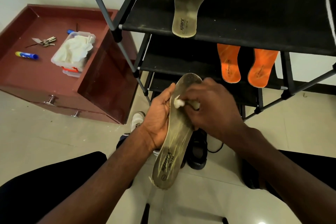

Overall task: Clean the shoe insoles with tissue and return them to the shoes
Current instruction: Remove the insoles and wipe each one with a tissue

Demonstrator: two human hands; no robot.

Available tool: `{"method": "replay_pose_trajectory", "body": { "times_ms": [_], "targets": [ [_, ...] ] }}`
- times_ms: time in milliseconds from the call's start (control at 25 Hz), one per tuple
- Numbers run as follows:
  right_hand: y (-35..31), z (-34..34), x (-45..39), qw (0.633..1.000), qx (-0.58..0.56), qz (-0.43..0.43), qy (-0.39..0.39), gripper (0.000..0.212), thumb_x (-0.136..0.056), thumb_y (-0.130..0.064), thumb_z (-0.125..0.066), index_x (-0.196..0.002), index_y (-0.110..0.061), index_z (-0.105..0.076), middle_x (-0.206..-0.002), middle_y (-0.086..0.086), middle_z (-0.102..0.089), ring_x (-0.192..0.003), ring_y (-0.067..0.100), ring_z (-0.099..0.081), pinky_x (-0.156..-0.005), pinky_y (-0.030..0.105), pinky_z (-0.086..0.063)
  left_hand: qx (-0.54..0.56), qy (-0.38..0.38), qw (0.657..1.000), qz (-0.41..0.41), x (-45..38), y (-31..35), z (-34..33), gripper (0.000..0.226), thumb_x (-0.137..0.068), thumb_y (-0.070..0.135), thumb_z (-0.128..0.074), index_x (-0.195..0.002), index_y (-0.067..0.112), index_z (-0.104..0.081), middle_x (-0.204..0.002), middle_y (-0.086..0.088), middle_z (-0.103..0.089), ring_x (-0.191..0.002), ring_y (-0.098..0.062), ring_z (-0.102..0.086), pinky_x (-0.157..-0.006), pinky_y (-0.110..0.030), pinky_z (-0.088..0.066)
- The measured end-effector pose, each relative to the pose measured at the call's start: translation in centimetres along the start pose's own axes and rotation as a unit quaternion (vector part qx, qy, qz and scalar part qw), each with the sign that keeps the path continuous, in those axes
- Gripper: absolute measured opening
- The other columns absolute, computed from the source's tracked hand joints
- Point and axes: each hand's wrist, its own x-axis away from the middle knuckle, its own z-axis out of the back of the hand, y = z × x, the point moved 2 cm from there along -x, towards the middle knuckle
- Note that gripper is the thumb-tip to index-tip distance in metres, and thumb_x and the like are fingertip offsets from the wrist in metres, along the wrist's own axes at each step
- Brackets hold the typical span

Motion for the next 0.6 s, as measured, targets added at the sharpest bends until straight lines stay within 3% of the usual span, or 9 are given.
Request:
{"method": "replay_pose_trajectory", "body": {
  "times_ms": [120, 240, 320, 480, 600],
  "targets": [
    [1.1, 0.5, -0.8, 0.989, 0.036, -0.098, 0.105, 0.021, -0.086, -0.016, -0.076, -0.106, -0.018, -0.079, -0.097, -0.004, -0.074, -0.088, 0.020, -0.056, -0.072, 0.042, -0.052, -0.023, 0.005, 1.000, 0.014, -0.1, -0.5, -0.6, 0.056, -0.108, 0.051, -0.038, -0.122, 0.008, -0.073, -0.109, -0.015, -0.074, -0.100, -0.031, -0.067, -0.094, -0.049, -0.049],
    [-0.7, -0.3, -0.4, 0.997, -0.070, -0.022, 0.002, 0.022, -0.085, -0.016, -0.077, -0.106, -0.018, -0.080, -0.099, -0.005, -0.074, -0.093, 0.017, -0.060, -0.078, 0.039, -0.054, -0.011, 0.022, 1.000, 0.005, -0.1, 0.0, -0.3, 0.056, -0.108, 0.050, -0.042, -0.133, 0.008, -0.069, -0.131, -0.016, -0.068, -0.120, -0.029, -0.066, -0.107, -0.044, -0.049],
    [-0.6, -0.1, 0.4, 0.998, -0.036, 0.014, -0.048, 0.020, -0.084, -0.020, -0.078, -0.104, -0.021, -0.080, -0.096, -0.008, -0.073, -0.090, 0.015, -0.057, -0.076, 0.037, -0.050, -0.011, 0.014, 1.000, 0.007, -0.2, 0.3, 0.4, 0.063, -0.107, 0.052, -0.043, -0.150, 0.006, -0.053, -0.143, -0.016, -0.056, -0.132, -0.030, -0.055, -0.116, -0.045, -0.039],
    [2.2, 0.9, -0.8, 0.987, 0.032, -0.117, 0.110, 0.021, -0.088, -0.015, -0.074, -0.107, -0.019, -0.078, -0.098, -0.004, -0.072, -0.089, 0.020, -0.057, -0.071, 0.033, -0.046, -0.044, -0.005, 0.999, 0.025, -0.5, -0.3, -0.3, 0.064, -0.107, 0.056, -0.043, -0.143, 0.005, -0.058, -0.117, -0.017, -0.068, -0.102, -0.033, -0.061, -0.089, -0.051, -0.048],
    [0.6, 0.0, -1.3, 0.996, -0.002, -0.041, 0.084, 0.020, -0.090, -0.015, -0.070, -0.109, -0.018, -0.077, -0.103, -0.005, -0.072, -0.090, 0.018, -0.057, -0.071, 0.033, -0.047, -0.046, -0.006, 0.999, 0.027, -0.5, -0.4, -0.5, 0.056, -0.106, 0.057, -0.046, -0.127, 0.010, -0.070, -0.109, -0.015, -0.070, -0.098, -0.032, -0.060, -0.084, -0.048, -0.047]
  ]
}}
